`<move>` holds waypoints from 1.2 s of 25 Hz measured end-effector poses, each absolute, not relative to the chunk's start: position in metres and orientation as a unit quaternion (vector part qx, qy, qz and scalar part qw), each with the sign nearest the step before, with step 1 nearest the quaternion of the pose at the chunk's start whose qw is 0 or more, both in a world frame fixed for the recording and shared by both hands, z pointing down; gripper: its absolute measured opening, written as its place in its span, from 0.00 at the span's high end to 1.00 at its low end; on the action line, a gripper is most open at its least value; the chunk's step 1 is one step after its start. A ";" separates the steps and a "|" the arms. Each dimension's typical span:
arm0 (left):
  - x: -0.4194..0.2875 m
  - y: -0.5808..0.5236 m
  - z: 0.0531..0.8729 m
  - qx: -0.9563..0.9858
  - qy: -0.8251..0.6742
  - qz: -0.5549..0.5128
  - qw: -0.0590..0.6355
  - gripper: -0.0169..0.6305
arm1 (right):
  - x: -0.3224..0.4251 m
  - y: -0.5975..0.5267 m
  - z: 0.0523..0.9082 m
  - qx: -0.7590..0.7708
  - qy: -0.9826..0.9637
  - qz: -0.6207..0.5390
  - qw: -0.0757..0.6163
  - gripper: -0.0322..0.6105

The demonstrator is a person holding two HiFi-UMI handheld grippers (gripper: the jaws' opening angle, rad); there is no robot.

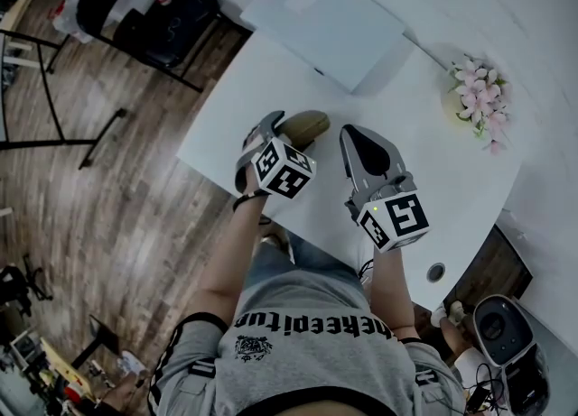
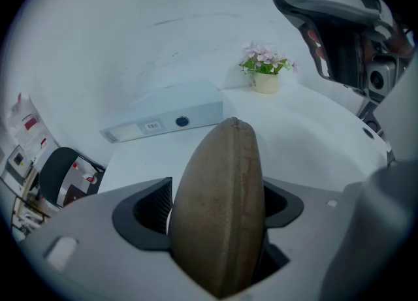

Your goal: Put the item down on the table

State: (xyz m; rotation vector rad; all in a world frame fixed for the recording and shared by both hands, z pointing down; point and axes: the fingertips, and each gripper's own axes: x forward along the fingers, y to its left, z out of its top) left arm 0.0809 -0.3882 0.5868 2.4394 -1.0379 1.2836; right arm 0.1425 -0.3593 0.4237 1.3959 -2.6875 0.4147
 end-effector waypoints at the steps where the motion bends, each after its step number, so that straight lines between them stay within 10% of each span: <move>1: 0.082 -0.386 0.587 0.826 -0.347 0.433 0.096 0.36 | 0.142 -0.359 0.423 0.456 -0.879 0.134 0.043 0.95; 19: 0.100 -0.333 0.561 0.883 -0.275 0.359 0.126 0.33 | 0.132 -0.333 0.414 0.469 -0.874 0.121 0.040 0.95; 30: 0.069 -0.319 0.498 0.900 -0.344 0.238 0.123 0.83 | 0.123 -0.305 0.401 0.479 -0.871 0.104 0.034 0.95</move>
